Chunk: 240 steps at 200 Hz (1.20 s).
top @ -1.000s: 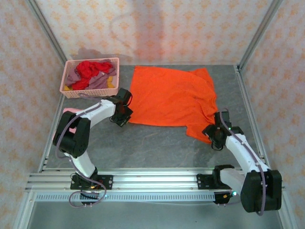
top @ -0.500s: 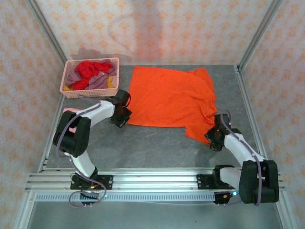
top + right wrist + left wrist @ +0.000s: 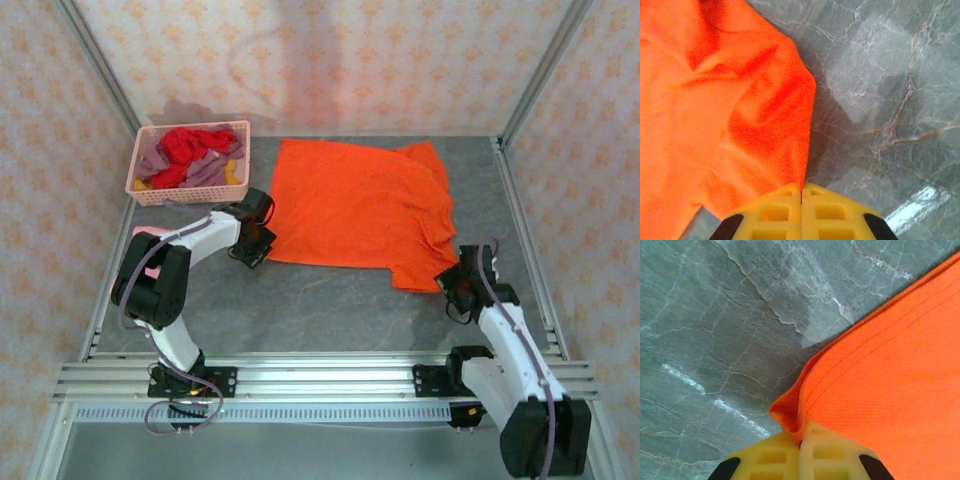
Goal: Fold and stack the t-shirts
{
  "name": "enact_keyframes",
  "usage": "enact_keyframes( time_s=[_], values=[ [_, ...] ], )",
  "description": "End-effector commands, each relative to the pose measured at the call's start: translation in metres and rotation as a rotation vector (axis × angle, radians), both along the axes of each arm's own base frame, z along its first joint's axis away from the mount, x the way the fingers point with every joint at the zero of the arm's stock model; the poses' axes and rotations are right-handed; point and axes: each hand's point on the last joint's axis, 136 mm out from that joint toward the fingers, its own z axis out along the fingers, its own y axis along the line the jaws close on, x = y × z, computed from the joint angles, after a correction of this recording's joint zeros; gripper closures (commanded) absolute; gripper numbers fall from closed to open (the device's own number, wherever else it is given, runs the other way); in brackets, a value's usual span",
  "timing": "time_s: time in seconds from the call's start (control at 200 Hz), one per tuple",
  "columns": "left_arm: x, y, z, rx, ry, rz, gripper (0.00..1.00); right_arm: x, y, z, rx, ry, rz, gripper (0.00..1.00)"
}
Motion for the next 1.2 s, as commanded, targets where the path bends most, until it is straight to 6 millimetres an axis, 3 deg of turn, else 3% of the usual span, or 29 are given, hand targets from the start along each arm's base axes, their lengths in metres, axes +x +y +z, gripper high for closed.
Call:
enact_keyframes(
  time_s=[0.0,0.165,0.285,0.445,0.731,1.006,1.036,1.136,1.196],
  values=[
    [-0.004,0.011,0.01,0.023,-0.021,0.03,1.0,-0.022,-0.01,0.016,-0.033,0.02,-0.05,1.0],
    [-0.004,0.026,0.041,0.079,-0.115,0.043,1.0,-0.017,-0.019,0.074,-0.118,-0.18,-0.018,1.0],
    [-0.014,0.035,0.056,0.108,-0.136,0.039,1.0,-0.029,-0.022,0.084,-0.146,-0.194,-0.012,1.0],
    [-0.025,0.038,0.053,0.113,-0.122,0.03,1.0,-0.034,-0.012,0.065,-0.091,-0.152,0.019,1.0],
    [-0.025,0.034,0.028,0.114,-0.048,0.024,1.0,-0.018,0.006,0.02,0.052,-0.067,-0.003,1.0],
    [-0.037,0.048,0.015,0.15,-0.009,0.057,1.0,-0.049,0.031,-0.011,0.198,0.088,0.024,1.0],
    [-0.038,0.051,0.015,0.155,-0.01,0.062,0.99,-0.052,0.03,-0.01,0.192,0.093,0.02,0.91],
    [-0.038,0.058,0.019,0.168,-0.021,0.081,0.81,-0.057,0.015,0.004,0.103,0.072,0.008,0.49],
    [-0.037,0.063,0.025,0.183,-0.042,0.088,0.54,-0.052,0.003,0.018,0.028,0.034,-0.001,0.33]
  ],
)
